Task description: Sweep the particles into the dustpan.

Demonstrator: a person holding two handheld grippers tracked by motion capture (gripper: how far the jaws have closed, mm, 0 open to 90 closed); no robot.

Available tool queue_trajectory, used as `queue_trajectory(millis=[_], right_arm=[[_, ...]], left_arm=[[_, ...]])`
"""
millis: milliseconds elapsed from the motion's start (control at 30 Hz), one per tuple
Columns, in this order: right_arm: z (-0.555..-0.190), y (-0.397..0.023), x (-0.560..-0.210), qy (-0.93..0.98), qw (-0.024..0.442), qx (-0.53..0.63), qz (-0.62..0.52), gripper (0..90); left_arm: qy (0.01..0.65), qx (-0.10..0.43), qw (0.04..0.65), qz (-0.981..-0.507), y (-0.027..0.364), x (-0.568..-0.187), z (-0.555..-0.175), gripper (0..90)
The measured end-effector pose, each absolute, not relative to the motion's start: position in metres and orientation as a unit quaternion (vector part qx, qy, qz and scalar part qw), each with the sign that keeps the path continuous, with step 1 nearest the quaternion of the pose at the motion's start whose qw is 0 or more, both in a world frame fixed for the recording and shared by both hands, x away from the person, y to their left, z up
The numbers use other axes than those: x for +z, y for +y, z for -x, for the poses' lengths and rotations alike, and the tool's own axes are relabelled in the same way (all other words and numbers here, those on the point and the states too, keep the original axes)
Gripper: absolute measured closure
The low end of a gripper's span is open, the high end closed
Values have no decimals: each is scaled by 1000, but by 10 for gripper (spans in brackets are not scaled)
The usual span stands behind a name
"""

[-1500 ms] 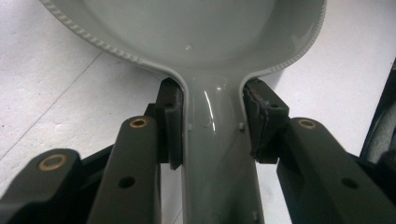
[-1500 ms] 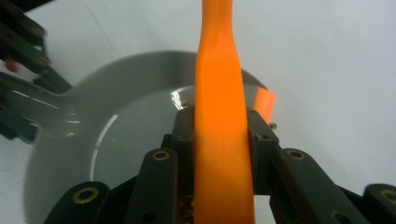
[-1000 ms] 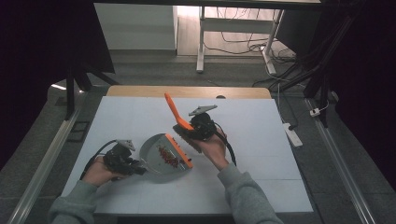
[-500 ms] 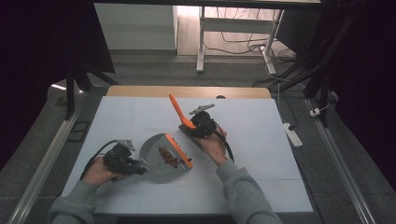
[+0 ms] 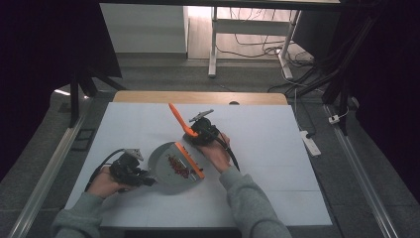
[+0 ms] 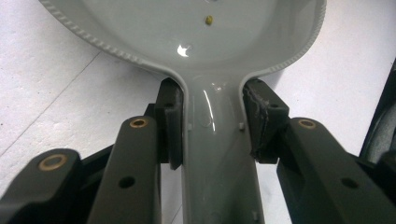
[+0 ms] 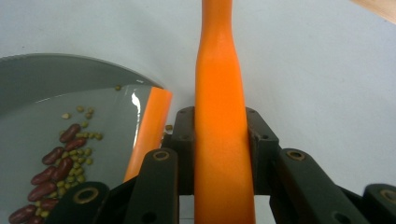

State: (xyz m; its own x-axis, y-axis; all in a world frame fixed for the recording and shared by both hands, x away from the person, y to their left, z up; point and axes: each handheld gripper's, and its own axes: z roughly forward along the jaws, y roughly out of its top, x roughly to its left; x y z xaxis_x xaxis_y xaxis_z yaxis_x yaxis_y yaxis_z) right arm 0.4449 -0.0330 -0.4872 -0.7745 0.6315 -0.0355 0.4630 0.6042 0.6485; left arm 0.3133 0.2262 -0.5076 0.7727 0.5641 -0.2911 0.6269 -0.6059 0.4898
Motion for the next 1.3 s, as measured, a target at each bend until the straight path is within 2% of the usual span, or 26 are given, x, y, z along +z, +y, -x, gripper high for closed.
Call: queue_trajectory(millis=[600, 633, 700, 733, 767, 800, 867, 1000, 1300], right_arm=[[-425, -17, -487, 894, 111, 319, -293, 705], [-423, -18, -487, 890, 91, 333, -299, 704], [-421, -18, -486, 887, 84, 341, -301, 704], [-418, -18, -484, 883, 59, 357, -297, 705], [-418, -18, -484, 883, 59, 357, -297, 705], [-413, -14, -482, 882, 25, 373, -288, 705], [-410, -11, -480, 884, 23, 375, -278, 705], [-401, -9, -468, 884, 47, 388, -255, 705], [-411, -40, -456, 872, 92, 392, -279, 705]], left_arm=[[333, -55, 293, -894, 226, -508, -314, 620], [333, -55, 292, -895, 226, -508, -314, 620], [333, -55, 291, -895, 226, -508, -314, 620], [333, -55, 291, -895, 226, -508, -314, 620], [333, -55, 291, -895, 226, -508, -314, 620], [334, -55, 291, -895, 226, -508, -314, 620], [334, -55, 292, -894, 226, -508, -314, 620], [334, -54, 290, -895, 226, -509, -314, 620], [334, -54, 291, -895, 226, -509, -313, 620]])
